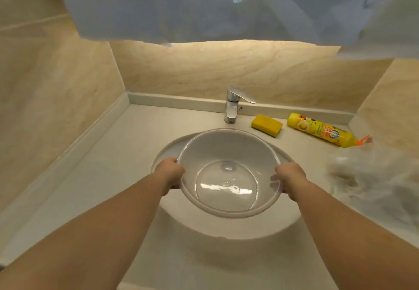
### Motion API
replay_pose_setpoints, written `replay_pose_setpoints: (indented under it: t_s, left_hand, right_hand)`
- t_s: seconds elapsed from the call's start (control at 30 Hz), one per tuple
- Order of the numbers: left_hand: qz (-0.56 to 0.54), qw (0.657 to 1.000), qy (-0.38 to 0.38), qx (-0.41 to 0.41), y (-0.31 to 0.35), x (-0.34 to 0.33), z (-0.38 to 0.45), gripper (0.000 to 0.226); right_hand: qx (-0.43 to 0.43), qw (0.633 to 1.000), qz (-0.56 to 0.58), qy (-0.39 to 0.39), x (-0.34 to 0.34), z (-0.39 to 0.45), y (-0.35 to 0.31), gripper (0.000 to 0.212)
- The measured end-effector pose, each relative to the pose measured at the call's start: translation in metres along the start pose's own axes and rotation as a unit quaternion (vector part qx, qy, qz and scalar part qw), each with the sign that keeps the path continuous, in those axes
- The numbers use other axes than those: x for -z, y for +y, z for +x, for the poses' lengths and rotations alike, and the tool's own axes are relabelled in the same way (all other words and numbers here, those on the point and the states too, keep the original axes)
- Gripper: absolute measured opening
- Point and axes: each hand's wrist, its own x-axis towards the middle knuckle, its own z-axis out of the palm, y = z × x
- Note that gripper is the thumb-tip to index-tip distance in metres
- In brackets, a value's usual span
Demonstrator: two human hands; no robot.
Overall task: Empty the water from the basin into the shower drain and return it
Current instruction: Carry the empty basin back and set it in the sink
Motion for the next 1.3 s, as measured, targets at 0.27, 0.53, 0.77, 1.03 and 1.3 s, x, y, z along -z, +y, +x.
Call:
replay_pose_setpoints:
  t_s: [0.27,0.53,0.77,1.03,1.3]
  left_hand:
    - [0.031,0.997,0.000,0.068,-0.013,-0.026,0.073,0.028]
    - [0.091,0.992,-0.021,0.087,-0.015,-0.036,0.115,0.029]
    - [0.207,0.975,-0.002,0.083,0.003,-0.019,0.117,0.056]
    - [0.246,0.969,0.001,0.029,0.017,0.005,0.101,0.055]
    - [0.206,0.977,-0.031,0.043,-0.008,0.007,0.092,0.058]
  right_hand:
    - [-0.075,0.996,-0.024,-0.043,-0.034,0.073,0.009,0.020]
    - [-0.106,0.992,-0.056,-0.022,-0.050,0.098,0.012,0.022]
    - [-0.111,0.989,-0.094,-0.020,-0.059,0.088,0.012,0.042]
    - [-0.046,0.988,-0.145,0.024,-0.034,0.059,0.000,0.036]
    - [-0.011,0.983,-0.182,0.019,-0.038,0.041,0.024,0.035]
